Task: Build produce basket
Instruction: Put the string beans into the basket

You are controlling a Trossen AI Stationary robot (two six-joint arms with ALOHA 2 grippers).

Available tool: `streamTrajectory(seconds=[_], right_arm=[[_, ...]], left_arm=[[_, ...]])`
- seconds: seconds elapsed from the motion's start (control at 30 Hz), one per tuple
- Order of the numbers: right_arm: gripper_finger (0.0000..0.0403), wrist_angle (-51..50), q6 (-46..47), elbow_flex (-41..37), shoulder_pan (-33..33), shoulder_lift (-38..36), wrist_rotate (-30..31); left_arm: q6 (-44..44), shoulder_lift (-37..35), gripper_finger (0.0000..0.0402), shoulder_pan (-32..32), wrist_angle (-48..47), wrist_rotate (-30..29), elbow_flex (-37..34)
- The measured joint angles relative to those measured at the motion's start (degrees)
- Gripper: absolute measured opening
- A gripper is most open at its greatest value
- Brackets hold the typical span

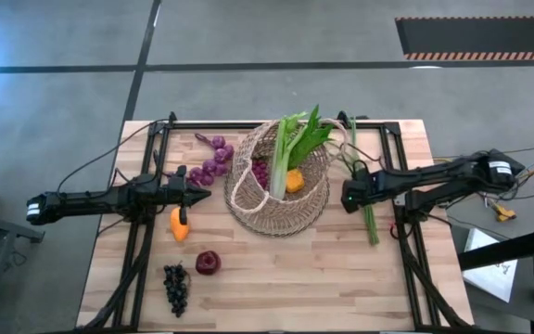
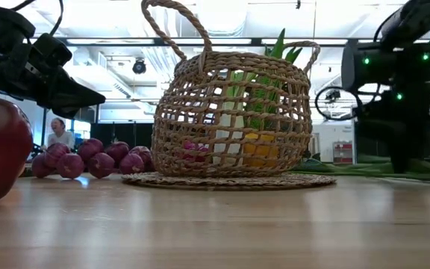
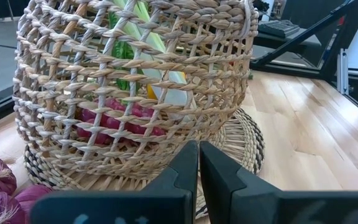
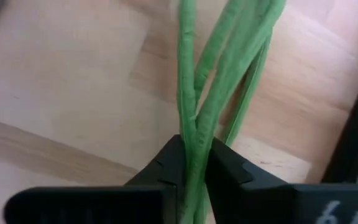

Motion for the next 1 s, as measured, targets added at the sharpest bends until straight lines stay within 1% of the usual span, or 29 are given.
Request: streamTrajectory(seconds=[0.1,0.2,0.3,0.43,0.53,0.67,0.83,0.93,1.0], right_arm=[[0.0090,-0.14,-1.63,-0.09,0.00,1.35,-0.38],[0.0145,-0.92,-2.90,1.19,0.00,1.33,-1.12],[0.0195,-1.06,-3.04,2.77,0.00,-0.08,-3.94],[0.0234,-1.33,0.01,3.20,0.66,-1.27,-7.45],[0.0245,-2.70,4.10,2.33,1.68,-1.07,-8.82],[0.0244,-2.62,8.42,0.68,3.20,-0.13,-8.80],[0.0244,-1.50,11.38,-1.05,4.63,1.79,-8.61],[0.0236,-0.50,11.34,-1.50,5.45,2.97,-8.27],[0.0220,0.79,11.45,-1.85,6.05,3.59,-7.94]], left_arm=[[0.00,0.00,0.0000,0.01,0.00,0.00,0.00],[0.00,0.00,0.0000,0.00,0.01,-0.01,0.00],[0.00,0.00,0.0000,0.02,0.01,-0.01,0.00],[0.00,0.00,0.0000,0.00,0.01,0.00,0.00],[0.00,0.00,0.0000,0.00,0.00,-0.01,0.00],[0.00,0.02,0.0000,0.00,-0.01,-0.01,0.00],[0.00,-0.07,0.0000,0.01,0.04,0.00,0.00],[0.00,-0.04,0.0000,0.02,0.01,-0.01,0.00],[0.00,0.02,0.0000,0.00,-0.02,0.00,0.00]])
